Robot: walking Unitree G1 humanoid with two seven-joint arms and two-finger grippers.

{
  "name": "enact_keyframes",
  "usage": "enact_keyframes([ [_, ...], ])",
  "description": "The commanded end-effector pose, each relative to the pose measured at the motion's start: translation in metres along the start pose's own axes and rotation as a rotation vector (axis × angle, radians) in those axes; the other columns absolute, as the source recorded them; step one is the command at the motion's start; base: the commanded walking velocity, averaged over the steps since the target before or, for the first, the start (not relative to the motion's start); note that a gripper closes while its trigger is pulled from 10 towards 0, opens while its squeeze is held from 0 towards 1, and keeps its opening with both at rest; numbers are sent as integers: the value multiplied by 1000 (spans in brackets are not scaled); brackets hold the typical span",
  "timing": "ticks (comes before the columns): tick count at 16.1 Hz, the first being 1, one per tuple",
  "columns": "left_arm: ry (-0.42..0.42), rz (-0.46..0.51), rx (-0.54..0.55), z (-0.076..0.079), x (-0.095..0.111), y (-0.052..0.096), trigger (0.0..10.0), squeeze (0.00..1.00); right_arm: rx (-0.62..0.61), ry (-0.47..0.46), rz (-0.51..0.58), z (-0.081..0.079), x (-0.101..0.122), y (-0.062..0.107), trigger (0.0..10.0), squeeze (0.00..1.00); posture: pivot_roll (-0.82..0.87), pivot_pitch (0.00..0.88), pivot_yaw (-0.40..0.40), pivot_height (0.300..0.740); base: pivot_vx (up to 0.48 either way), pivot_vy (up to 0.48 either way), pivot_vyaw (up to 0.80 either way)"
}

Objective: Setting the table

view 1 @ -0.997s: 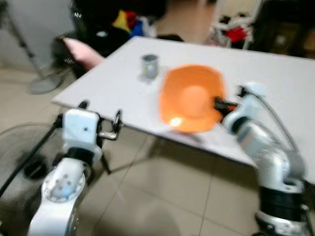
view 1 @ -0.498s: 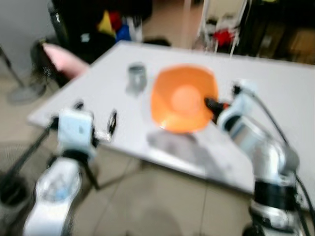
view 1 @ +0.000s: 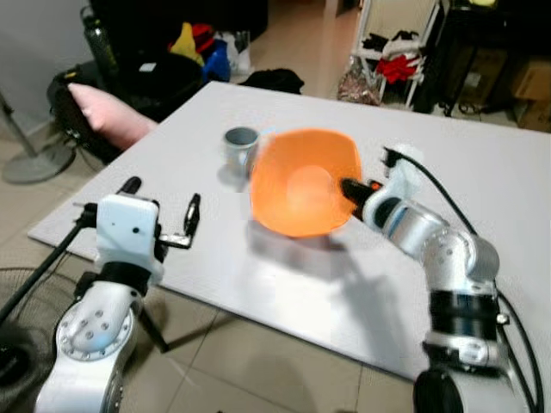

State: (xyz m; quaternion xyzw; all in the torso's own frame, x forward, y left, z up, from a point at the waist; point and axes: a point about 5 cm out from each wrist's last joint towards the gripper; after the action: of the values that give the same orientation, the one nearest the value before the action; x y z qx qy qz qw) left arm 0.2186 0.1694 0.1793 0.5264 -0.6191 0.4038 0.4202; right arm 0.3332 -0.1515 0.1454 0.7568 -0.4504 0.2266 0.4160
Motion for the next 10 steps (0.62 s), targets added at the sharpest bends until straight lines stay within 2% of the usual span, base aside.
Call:
enact_keyframes([
  [1, -7, 0, -32, 1, 2, 3, 10000, 0, -4, -3, -11, -4, 6, -2, 10000, 0, 29, 0, 25, 740, 337, 0, 0],
  [2, 13, 4, -97, 7, 2, 5, 10000, 0, 11, -51, -14, -4, 8, -5, 10000, 0, 30, 0, 25, 740, 0, 0, 0],
  [4, 24, 5, -147, 13, 1, 4, 10000, 0, 0, -97, -11, -1, 12, -11, 10000, 0, 32, 0, 28, 740, 0, 0, 0],
  [6, 47, 33, -196, 18, 6, -2, 10000, 0, -43, -190, -24, 8, 14, -21, 10000, 0, 31, 0, 32, 740, 0, 0, 0],
  [8, 65, 41, -239, 20, 8, -4, 10000, 0, -52, -211, -35, 11, 15, -27, 10000, 0, 30, 0, 33, 740, 0, 0, 0],
  [10, 96, 33, -355, 26, 9, -3, 10000, 0, -60, -233, -29, 9, 20, -38, 10000, 0, 42, 0, 32, 740, 0, 0, 0],
])
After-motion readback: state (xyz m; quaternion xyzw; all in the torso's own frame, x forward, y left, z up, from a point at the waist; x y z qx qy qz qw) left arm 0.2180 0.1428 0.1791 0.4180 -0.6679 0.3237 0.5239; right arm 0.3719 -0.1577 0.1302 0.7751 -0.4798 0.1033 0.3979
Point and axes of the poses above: a point about 5 cm out from each wrist's last joint towards the gripper, its own y axis pointing back from the gripper into the wrist, its own x axis along the axis of the wrist's last joint, z = x × y, and after that the axes turned 5 degrees about -y, right-handed
